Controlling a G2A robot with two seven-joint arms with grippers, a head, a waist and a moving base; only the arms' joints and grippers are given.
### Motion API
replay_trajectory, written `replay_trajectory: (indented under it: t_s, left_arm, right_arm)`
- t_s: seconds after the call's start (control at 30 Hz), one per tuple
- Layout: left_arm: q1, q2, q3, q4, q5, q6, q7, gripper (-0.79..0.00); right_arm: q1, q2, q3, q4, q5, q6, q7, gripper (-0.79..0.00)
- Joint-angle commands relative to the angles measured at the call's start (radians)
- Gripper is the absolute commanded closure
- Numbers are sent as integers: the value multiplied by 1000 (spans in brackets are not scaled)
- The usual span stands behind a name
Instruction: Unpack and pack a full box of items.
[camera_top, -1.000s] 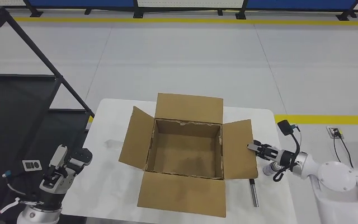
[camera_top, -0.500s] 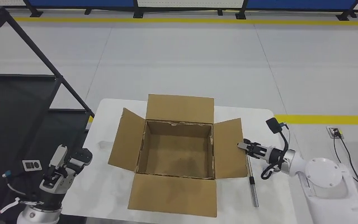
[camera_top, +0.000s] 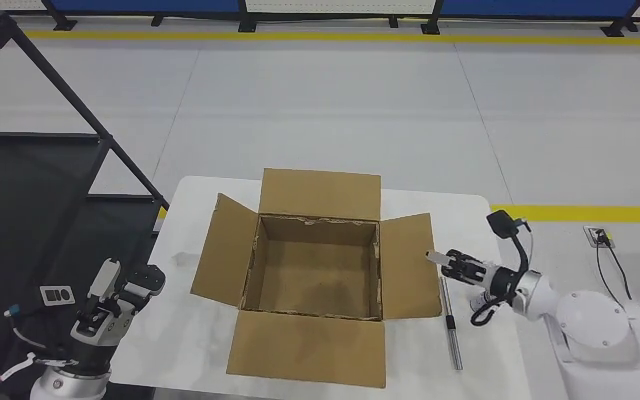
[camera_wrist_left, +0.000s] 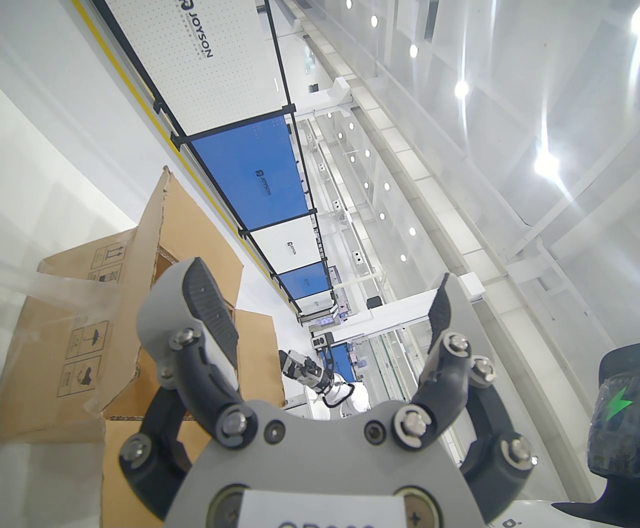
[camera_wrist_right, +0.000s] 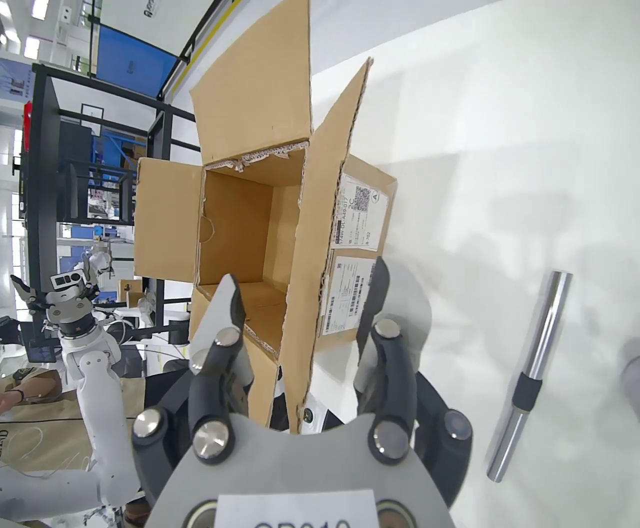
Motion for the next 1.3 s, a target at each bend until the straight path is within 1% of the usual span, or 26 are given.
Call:
replay_trajectory:
  t_s: [0.0,0.07,0.13,0.17,0.67,0.77,0.87,1.0,1.03,1.13,1.2,1.27]
  left_arm:
    - [0,0,0,0,0,0,0,-785]
    - [0,0,0,0,0,0,0,-785]
    - [0,0,0,0,0,0,0,-785]
    - [0,0,0,0,0,0,0,-785]
    - [0,0,0,0,0,0,0,-785]
    - [0,0,0,0,0,0,0,-785]
    - [0,0,0,0,0,0,0,-785]
    - [0,0,0,0,0,0,0,-785]
    - [0,0,0,0,0,0,0,-785]
    - [0,0,0,0,0,0,0,-785]
    - [0,0,0,0,0,0,0,-785]
    - [0,0,0,0,0,0,0,-785]
  right_arm:
    - [-49,4,48,-55,2,-5,-20,-785]
    - [-100,8,95,-108,4,-14,-37,-785]
    - [-154,13,139,-167,-32,-49,-46,-785]
    - [-163,14,146,-176,-38,-54,-46,-785]
    - [-163,14,146,-176,-38,-54,-46,-785]
    - [-186,19,143,-212,-126,-83,-55,-785]
    - [-220,32,164,-272,-252,-130,14,-785]
    - [-287,49,170,-379,-439,-195,148,-785]
    - [-305,53,158,-406,-503,-222,187,-785]
    - [-342,60,110,-442,-632,-248,250,-785]
    - [-348,62,62,-447,-693,-246,279,-785]
    - [-334,64,11,-425,-731,-250,307,-785]
